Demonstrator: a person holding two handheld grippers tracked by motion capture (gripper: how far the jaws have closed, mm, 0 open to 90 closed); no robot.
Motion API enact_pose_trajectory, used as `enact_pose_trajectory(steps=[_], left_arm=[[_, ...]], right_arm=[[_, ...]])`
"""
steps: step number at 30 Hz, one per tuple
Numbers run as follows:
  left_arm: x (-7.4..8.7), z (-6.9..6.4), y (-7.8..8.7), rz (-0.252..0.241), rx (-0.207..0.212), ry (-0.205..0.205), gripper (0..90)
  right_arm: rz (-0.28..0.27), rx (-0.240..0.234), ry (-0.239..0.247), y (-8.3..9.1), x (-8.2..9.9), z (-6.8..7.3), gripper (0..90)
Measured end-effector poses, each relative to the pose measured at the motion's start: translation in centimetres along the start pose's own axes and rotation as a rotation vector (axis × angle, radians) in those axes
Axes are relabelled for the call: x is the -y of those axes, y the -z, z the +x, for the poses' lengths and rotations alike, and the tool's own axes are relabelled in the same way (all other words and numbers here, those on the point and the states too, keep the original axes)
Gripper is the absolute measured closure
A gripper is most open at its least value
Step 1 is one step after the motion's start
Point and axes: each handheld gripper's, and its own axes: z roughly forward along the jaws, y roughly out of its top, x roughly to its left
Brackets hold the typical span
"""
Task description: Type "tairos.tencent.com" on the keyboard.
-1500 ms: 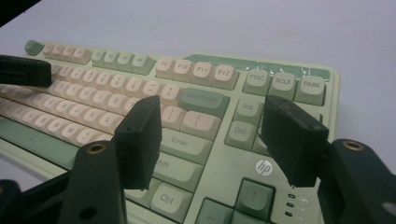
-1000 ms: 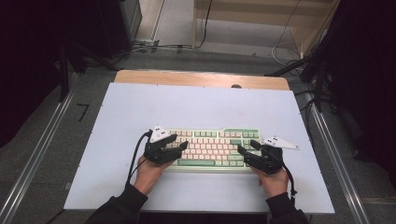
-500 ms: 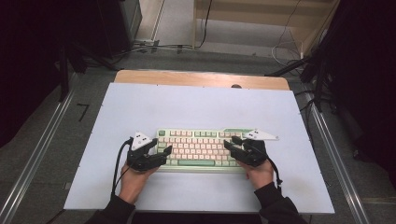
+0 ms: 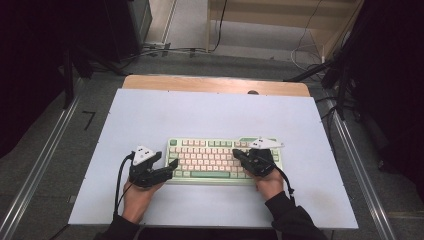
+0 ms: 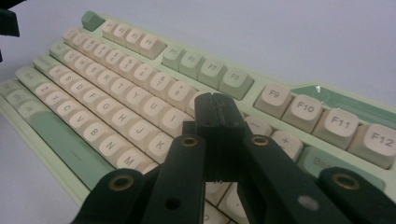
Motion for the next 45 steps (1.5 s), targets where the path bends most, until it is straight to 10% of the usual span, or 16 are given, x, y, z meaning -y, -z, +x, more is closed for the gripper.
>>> enact_pose_trajectory(steps=[28, 35, 39, 45], left_arm=[[0.0, 0.1, 0.1, 0.0, 0.005, 0.012, 32.7], [0.0, 0.2, 0.1, 0.003, 0.01, 0.016, 33.0], [0.0, 0.2, 0.1, -0.004, 0.01, 0.012, 40.0], [-0.1, 0.1, 0.0, -0.017, 0.061, -0.003, 75.4]], right_arm=[[0.057, 0.016, 0.046, -1.8, 0.0, 1.0, 87.5], [-0.021, -0.028, 0.0, -0.6, -0.4, 0.5, 63.2], [-0.044, -0.021, -0.02, 0.1, -0.5, 0.2, 51.2], [-0.048, -0.002, -0.033, 0.8, -0.3, -0.3, 47.3]])
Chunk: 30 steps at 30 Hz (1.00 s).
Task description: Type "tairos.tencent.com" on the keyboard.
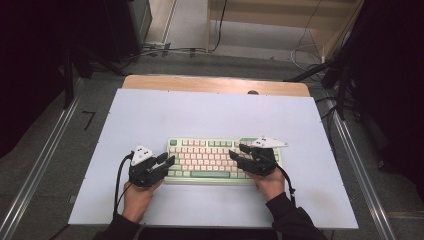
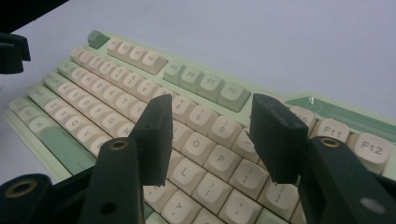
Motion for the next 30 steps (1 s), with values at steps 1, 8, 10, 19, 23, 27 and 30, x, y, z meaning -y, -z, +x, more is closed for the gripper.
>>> enact_pose_trajectory(steps=[1, 8, 10, 19, 23, 27, 30], left_arm=[[0.0, 0.0, -0.1, 0.004, 0.01, -0.006, 80.1], [-0.4, -0.5, -1.0, 0.026, 0.081, -0.031, 90.0], [-0.5, -0.6, -1.3, 0.035, 0.094, -0.036, 90.0], [-1.1, -1.4, -3.4, 0.077, 0.127, -0.062, 90.0], [-1.3, -1.8, -4.0, 0.079, 0.133, -0.07, 90.0], [-1.4, -1.8, -4.3, 0.094, 0.128, -0.072, 90.0], [-1.4, -1.8, -4.5, 0.113, 0.115, -0.07, 90.0]], right_arm=[[-0.004, 0.005, -0.004, 0.2, 0.0, -0.1, 47.3], [-0.024, 0.039, -0.035, 1.4, 0.5, -1.1, 47.3], [-0.03, 0.047, -0.042, 1.7, 0.7, -1.4, 47.3], [-0.03, 0.094, -0.069, 3.2, 1.8, -2.1, 47.3], [-0.04, 0.117, -0.097, 4.0, 2.2, -2.7, 47.3], [-0.043, 0.13, -0.104, 4.4, 2.5, -3.1, 47.3], [-0.043, 0.132, -0.11, 4.6, 2.6, -3.1, 47.2]])
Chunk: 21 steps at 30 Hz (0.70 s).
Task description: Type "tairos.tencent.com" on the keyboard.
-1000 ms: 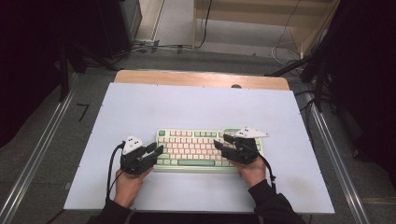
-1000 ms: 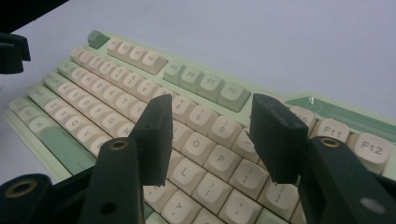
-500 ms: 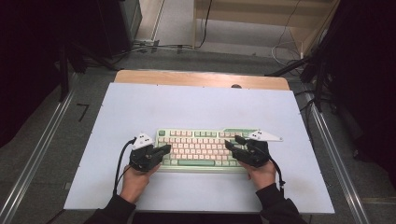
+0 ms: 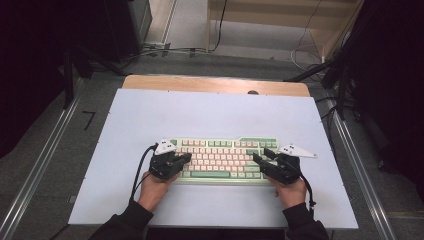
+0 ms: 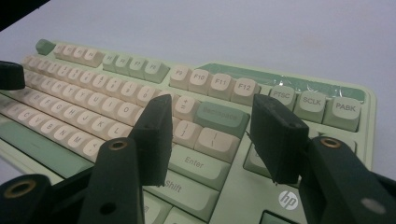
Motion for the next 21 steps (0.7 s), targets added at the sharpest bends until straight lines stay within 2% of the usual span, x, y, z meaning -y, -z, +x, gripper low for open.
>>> enact_pose_trajectory(steps=[4, 9, 21], left_arm=[[0.05, -0.05, -0.02, 0.016, -0.016, 0.001, 90.0], [0.12, -0.03, -0.1, 0.028, -0.015, -0.007, 90.0], [0.15, -0.13, -0.17, 0.026, -0.014, -0.008, 90.0]], right_arm=[[-0.001, 0.001, 0.001, 0.04, 0.01, -0.03, 47.3], [0.001, -0.001, -0.001, -0.07, -0.01, 0.01, 47.2], [0.004, -0.003, 0.002, -0.14, 0.02, 0.04, 47.2]])
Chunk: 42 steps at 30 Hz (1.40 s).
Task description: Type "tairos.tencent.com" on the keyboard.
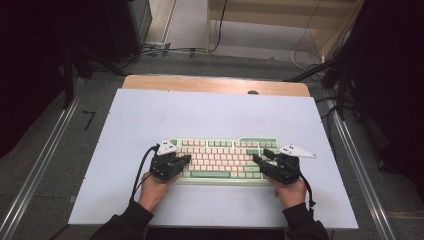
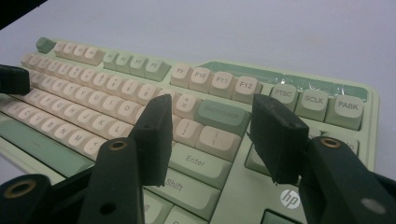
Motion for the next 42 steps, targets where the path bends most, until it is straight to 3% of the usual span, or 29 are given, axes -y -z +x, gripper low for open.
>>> enact_pose_trajectory(steps=[14, 17, 20, 24, 27, 34, 42], left_arm=[[0.1, 0.1, -0.1, 0.011, 0.003, 0.001, 90.0], [0.0, 0.0, 0.3, -0.021, 0.027, 0.012, 90.0], [-0.1, -0.2, 0.8, -0.059, 0.039, 0.015, 79.2], [-0.1, 0.0, 1.3, -0.109, 0.009, 0.036, 60.7], [0.0, 0.0, 1.6, -0.117, -0.018, 0.039, 46.5], [0.5, 0.0, 1.8, -0.116, -0.047, 0.043, 41.0], [1.3, 0.5, 2.7, -0.132, -0.094, 0.056, 39.1]], right_arm=[[0.008, -0.004, 0.003, -0.2, 0.1, 0.1, 47.3], [0.005, -0.006, 0.005, -0.2, 0.0, 0.2, 47.3], [0.005, -0.006, 0.002, -0.1, 0.0, 0.2, 47.3], [0.001, -0.008, 0.001, -0.1, 0.0, 0.1, 48.5], [-0.002, -0.013, -0.004, 0.0, 0.0, 0.2, 57.8], [0.012, -0.038, 0.033, -0.3, 0.2, 1.2, 80.5], [0.047, -0.097, 0.074, -1.5, 0.5, 3.0, 87.4]])
